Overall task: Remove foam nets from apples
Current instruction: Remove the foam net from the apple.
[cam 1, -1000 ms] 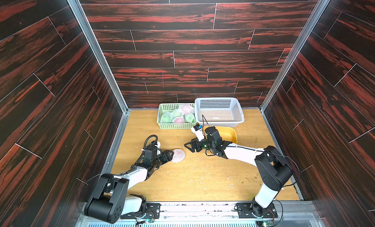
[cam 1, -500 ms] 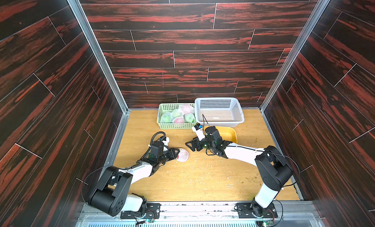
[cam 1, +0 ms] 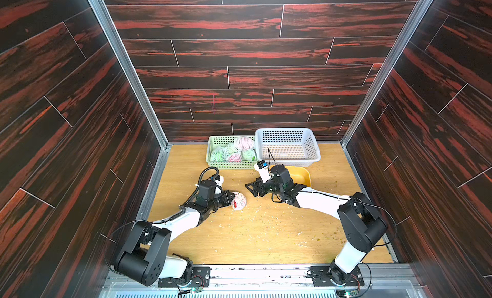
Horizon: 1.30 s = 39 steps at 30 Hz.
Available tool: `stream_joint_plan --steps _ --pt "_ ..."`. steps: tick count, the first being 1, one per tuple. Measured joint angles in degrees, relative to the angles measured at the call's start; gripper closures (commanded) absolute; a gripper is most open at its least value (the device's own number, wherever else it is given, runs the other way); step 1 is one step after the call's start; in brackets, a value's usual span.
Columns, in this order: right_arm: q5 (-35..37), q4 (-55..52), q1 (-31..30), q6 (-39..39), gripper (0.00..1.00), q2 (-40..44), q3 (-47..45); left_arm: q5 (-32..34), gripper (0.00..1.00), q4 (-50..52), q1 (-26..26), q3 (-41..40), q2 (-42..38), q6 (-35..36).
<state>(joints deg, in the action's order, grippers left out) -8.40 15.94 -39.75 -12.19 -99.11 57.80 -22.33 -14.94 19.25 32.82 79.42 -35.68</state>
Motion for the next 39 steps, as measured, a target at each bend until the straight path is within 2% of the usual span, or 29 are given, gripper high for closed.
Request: stream_joint_plan --steps 6,9,10,12,15,26,33,39 --pt "0.1 1.4 0.3 1.6 0.2 3.5 -4.6 -1.1 0.94 4.7 0.0 4.9 1.9 1.2" --pt "0.6 2.4 0.3 2.0 0.2 5.1 -6.3 -2.0 0.87 8.7 0.0 8.5 4.5 2.2" --pt "0.8 3.0 0.3 2.2 0.2 5.6 -7.0 -2.3 0.84 10.2 0.0 9.6 5.1 2.6" --pt "1.3 4.2 0.3 2.4 0.2 6.6 -8.6 -2.6 0.67 13.5 0.0 12.0 6.4 3.9" --pt "2.1 6.1 0.3 3.0 0.2 7.4 -10.7 -2.8 0.55 17.2 0.0 14.6 7.7 5.7" --pt "4.2 12.0 0.3 3.5 0.2 7.4 -15.0 1.7 0.3 30.4 0.9 21.7 8.0 11.3" --pt "4.6 14.2 0.3 3.5 0.2 7.5 -15.7 6.1 0.29 36.7 2.9 23.2 8.0 13.7" --pt "4.6 14.6 0.3 3.4 0.2 8.5 -17.2 9.6 0.42 39.0 3.3 23.3 8.7 14.3"
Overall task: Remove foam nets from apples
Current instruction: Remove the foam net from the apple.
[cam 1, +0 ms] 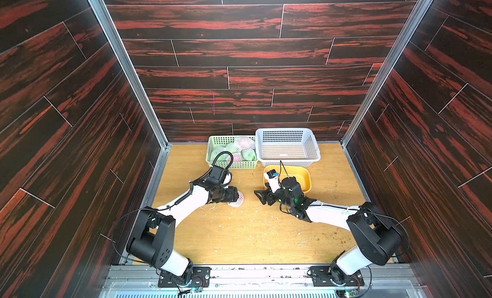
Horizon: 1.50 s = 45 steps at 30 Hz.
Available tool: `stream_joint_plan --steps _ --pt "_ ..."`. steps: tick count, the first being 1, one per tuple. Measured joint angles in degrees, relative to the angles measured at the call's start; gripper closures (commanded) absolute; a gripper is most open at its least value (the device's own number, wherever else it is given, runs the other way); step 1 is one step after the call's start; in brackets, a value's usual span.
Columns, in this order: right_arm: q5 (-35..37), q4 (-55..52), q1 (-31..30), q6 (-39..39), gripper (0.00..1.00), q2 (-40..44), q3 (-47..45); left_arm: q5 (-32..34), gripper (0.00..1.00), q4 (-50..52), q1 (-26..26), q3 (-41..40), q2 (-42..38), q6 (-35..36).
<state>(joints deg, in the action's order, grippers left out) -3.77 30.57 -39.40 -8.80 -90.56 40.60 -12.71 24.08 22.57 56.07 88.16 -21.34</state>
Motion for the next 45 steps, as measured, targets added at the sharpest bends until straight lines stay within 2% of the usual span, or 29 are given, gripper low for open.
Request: stream_joint_plan --steps 3,6,13,14,17,19,21,24,29,35,41,45 --pt "0.0 0.4 0.0 -0.2 0.2 0.4 -0.2 1.3 0.54 0.4 0.1 0.1 0.0 0.3" --pt "-0.1 0.5 0.0 -0.2 0.2 0.7 -0.2 2.0 0.58 0.4 0.3 0.2 0.0 0.8" --pt "0.1 0.8 0.0 -0.2 0.2 1.4 -0.5 1.9 0.6 -0.6 0.4 0.5 2.0 0.9" --pt "0.2 0.8 0.0 -0.2 0.2 1.4 -0.5 1.8 0.66 -0.8 0.5 0.5 2.0 0.9" --pt "0.4 0.8 0.0 -0.2 0.2 1.6 -0.5 1.6 0.71 -1.7 0.8 0.5 2.2 0.8" --pt "0.4 0.8 0.0 -0.2 0.2 1.6 -0.5 1.6 0.8 -1.7 0.8 0.6 2.2 0.7" --pt "0.5 0.8 0.0 -0.2 0.2 1.6 -0.5 1.7 0.81 -1.7 0.8 0.9 2.2 1.0" --pt "0.7 0.8 0.0 -0.2 0.2 1.6 -0.5 1.8 0.91 -0.9 0.8 1.8 2.2 1.3" --pt "0.6 0.8 0.0 -0.4 0.2 1.6 -0.5 1.8 0.99 1.6 0.8 4.8 2.2 2.3" --pt "0.4 0.8 0.0 -0.5 0.2 1.6 -0.5 0.9 1.0 7.5 0.9 9.9 2.2 4.1" --pt "-0.5 1.6 0.0 -0.6 0.2 1.6 -0.8 -4.8 1.0 7.9 1.0 11.3 1.6 6.0" --pt "0.0 3.1 0.0 -0.3 0.19 2.0 -2.4 -3.8 1.0 11.0 2.6 13.1 2.3 9.0"
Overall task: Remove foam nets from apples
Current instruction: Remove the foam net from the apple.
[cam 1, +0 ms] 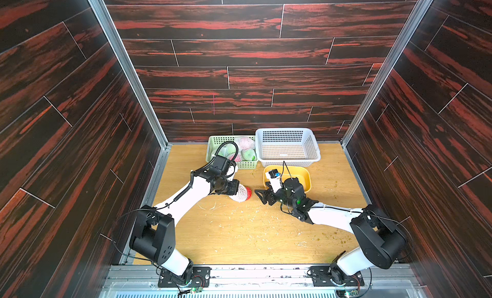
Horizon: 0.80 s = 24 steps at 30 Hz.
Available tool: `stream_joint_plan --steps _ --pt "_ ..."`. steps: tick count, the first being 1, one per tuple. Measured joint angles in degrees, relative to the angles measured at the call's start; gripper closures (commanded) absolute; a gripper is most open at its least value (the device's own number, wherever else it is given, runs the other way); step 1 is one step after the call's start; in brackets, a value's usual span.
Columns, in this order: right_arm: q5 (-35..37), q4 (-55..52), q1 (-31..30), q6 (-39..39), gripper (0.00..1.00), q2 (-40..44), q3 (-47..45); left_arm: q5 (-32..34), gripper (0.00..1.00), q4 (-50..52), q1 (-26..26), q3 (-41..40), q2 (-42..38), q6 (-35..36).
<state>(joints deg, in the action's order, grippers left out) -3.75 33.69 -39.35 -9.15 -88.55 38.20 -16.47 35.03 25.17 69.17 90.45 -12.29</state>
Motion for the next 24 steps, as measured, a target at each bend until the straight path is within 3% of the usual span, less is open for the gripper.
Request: stream_joint_plan --steps 13,20,24 --pt "3.3 0.9 0.3 0.9 0.19 3.7 -2.6 -0.2 1.0 -0.6 1.4 0.5 1.9 1.8" --pt "6.3 2.3 2.2 0.7 0.19 11.2 -6.2 -2.8 1.0 -1.4 1.4 3.9 1.8 0.7" --pt "11.5 5.1 4.2 -0.5 0.18 17.1 -10.4 -4.5 1.0 -8.0 1.4 8.4 1.4 -1.7"
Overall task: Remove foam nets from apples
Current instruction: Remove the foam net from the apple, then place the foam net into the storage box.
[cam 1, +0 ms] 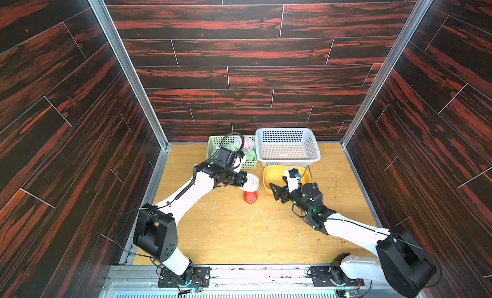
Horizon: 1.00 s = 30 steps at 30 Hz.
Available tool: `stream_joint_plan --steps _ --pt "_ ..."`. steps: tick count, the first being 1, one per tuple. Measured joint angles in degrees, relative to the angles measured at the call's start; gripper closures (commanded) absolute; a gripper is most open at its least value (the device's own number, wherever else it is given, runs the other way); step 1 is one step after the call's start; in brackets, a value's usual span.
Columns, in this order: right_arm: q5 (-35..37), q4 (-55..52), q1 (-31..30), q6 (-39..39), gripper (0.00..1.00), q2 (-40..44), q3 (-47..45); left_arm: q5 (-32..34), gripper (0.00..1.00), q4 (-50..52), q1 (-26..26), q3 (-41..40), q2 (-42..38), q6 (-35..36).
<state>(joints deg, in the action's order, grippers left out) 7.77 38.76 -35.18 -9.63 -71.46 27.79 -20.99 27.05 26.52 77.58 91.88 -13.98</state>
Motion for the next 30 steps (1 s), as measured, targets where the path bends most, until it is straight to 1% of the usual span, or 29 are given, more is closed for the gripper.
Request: stream_joint_plan --steps 2,4,7,10,15,19,20,24,25,28,30 --pt "4.2 1.4 0.3 -0.7 0.16 2.7 -2.4 -1.4 1.0 -5.0 0.0 1.9 0.1 -1.9" --pt "9.0 2.4 0.4 -1.1 0.13 5.0 -4.3 -2.7 1.0 -7.2 0.5 5.7 2.3 -2.9" --pt "17.2 3.8 0.5 -1.5 0.11 7.5 -6.8 -3.3 1.0 -9.0 2.2 16.0 10.1 -2.5" --pt "23.6 6.3 0.5 -1.5 0.11 9.0 -9.1 -4.0 1.0 -10.3 5.1 23.5 18.4 -2.3" --pt "28.6 9.8 0.5 -1.0 0.11 10.9 -12.0 -5.4 1.0 -9.6 8.7 30.8 30.3 -2.3" --pt "29.8 11.1 0.5 -0.7 0.11 10.9 -12.1 -6.0 1.0 -9.1 10.1 32.0 35.9 -2.4" --pt "29.9 11.4 0.5 -0.7 0.11 10.9 -12.1 -6.1 0.93 -8.7 10.2 32.2 36.7 -2.4" --pt "30.1 12.4 0.5 -0.5 0.11 10.9 -12.2 -6.2 0.49 -8.1 10.1 33.8 39.6 -2.5" --pt "30.0 12.8 0.5 -0.3 0.11 10.9 -12.3 -6.2 0.47 -7.8 10.1 33.9 39.7 -2.5" --pt "29.5 13.4 0.5 0.1 0.11 10.9 -12.6 -5.9 0.31 -7.6 10.1 34.4 39.7 -2.0" --pt "28.8 13.9 0.5 0.5 0.11 10.5 -12.6 -5.4 0.3 -7.5 10.1 34.3 39.2 -1.2"
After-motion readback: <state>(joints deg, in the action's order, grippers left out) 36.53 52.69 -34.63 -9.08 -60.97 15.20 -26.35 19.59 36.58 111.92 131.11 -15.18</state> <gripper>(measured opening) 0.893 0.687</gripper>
